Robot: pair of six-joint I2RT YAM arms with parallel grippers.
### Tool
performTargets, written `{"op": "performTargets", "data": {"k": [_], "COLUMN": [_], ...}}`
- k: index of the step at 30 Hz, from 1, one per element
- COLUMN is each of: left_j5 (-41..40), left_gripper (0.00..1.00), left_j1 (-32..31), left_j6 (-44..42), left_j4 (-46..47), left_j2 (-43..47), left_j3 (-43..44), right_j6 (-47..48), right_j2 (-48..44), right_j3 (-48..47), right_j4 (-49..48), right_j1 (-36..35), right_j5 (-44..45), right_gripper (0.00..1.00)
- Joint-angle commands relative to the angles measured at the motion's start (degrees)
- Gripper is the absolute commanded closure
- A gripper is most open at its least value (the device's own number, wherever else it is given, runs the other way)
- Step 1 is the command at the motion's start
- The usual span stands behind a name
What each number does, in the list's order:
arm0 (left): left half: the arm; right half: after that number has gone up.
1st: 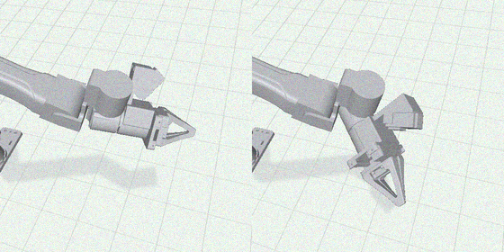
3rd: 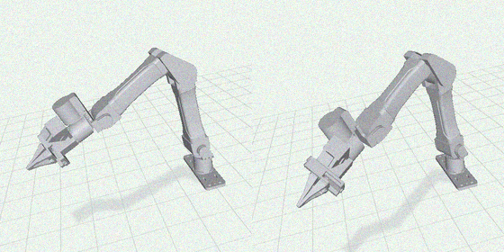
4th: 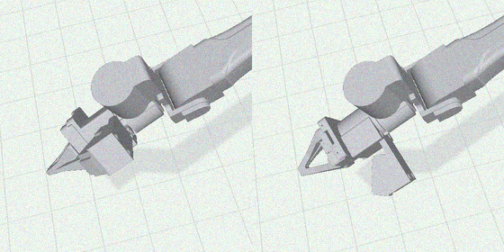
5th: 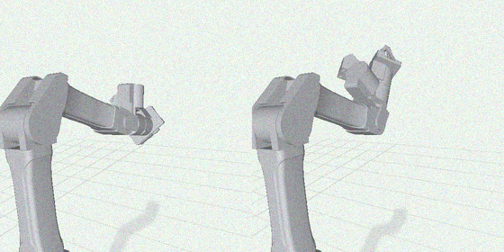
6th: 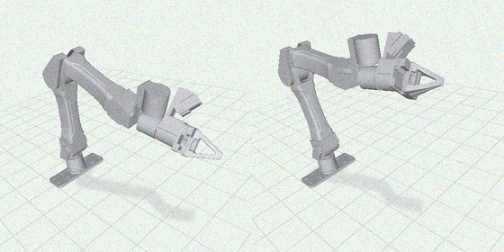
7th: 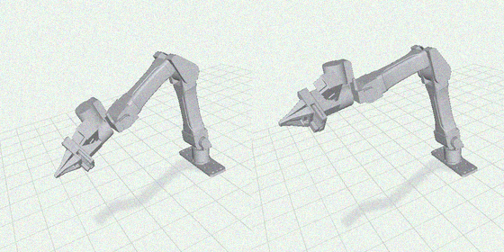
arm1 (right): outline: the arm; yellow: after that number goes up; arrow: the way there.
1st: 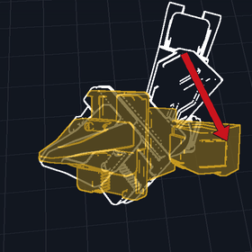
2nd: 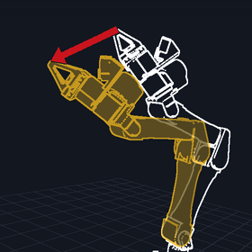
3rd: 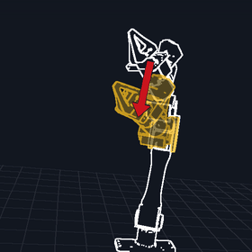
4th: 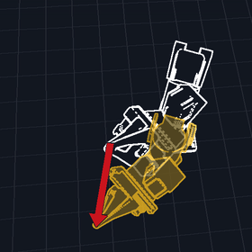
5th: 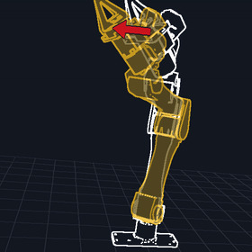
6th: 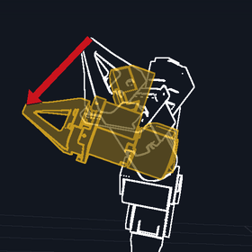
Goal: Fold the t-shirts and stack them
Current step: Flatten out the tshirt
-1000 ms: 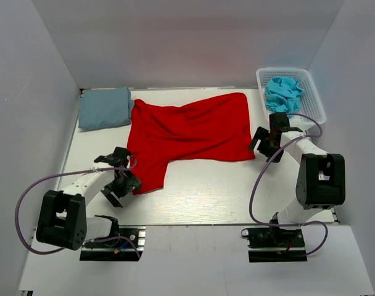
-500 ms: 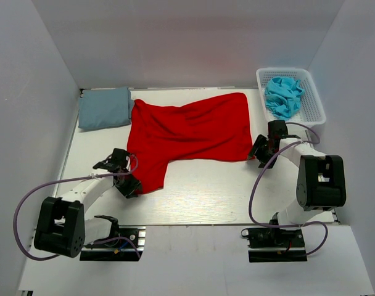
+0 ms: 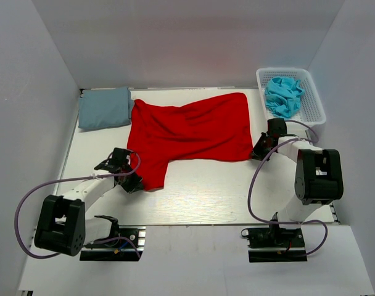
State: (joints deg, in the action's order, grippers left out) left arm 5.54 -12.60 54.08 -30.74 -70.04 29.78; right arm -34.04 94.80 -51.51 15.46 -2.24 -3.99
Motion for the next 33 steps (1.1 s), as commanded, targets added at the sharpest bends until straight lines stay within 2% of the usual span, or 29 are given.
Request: {"op": "performTargets", "data": {"k": [1, 2, 3, 7, 11, 16, 22, 27, 33], "left_j5": [-5.1, -5.1, -6.32, -8.79, -13.44, -15.91, -21.96, -25.4, -26.2], "left_gripper": [1.0, 1.0, 1.0, 1.0, 1.0, 1.0, 1.0, 1.0, 1.0], "left_j1": [-0.32, -0.32, -0.32, -1.02, -1.02, -1.02, -1.02, -1.02, -1.02], "left_j6": [-1.17, -1.17, -1.17, -2.75, -4.43, -9.42, -13.83, -20.32, -27.0], "left_j4": [-1.95, -2.48, -3.09, -6.95, -11.17, -7.32, -4.06, 1.03, 1.56], "left_j2": [1.47, 2.27, 3.15, 9.29, 17.38, 25.99, 26.71, 26.1, 24.07], "left_j3": [-2.27, -2.27, -1.57, 3.95, 11.07, 20.46, 35.24, 47.88, 63.01], "right_j6": [-0.33, -0.24, 0.03, 2.05, 4.24, 6.7, 8.46, 10.66, 12.95], "right_j2": [2.14, 1.62, 1.09, -3.21, -12.24, -22.88, -31.42, -34.16, -38.63], "right_j3": [0.27, 0.35, 0.44, 1.32, -0.35, -5.09, -13.52, -23.28, -33.12], "right_j4": [0.53, 0.79, 0.88, 0.45, 0.97, 1.67, 1.85, 4.66, 8.08], "right_j1": [0.22, 0.22, -0.56, 0.04, 0.04, 0.04, 0.13, 0.22, 0.04], "right_j5": [-0.84, -1.02, -1.54, -3.91, -5.41, -5.59, -3.31, 0.12, 0.39], "right_gripper": [0.78, 0.95, 1.0, 1.0, 1.0, 1.0, 1.0, 1.0, 1.0]}}
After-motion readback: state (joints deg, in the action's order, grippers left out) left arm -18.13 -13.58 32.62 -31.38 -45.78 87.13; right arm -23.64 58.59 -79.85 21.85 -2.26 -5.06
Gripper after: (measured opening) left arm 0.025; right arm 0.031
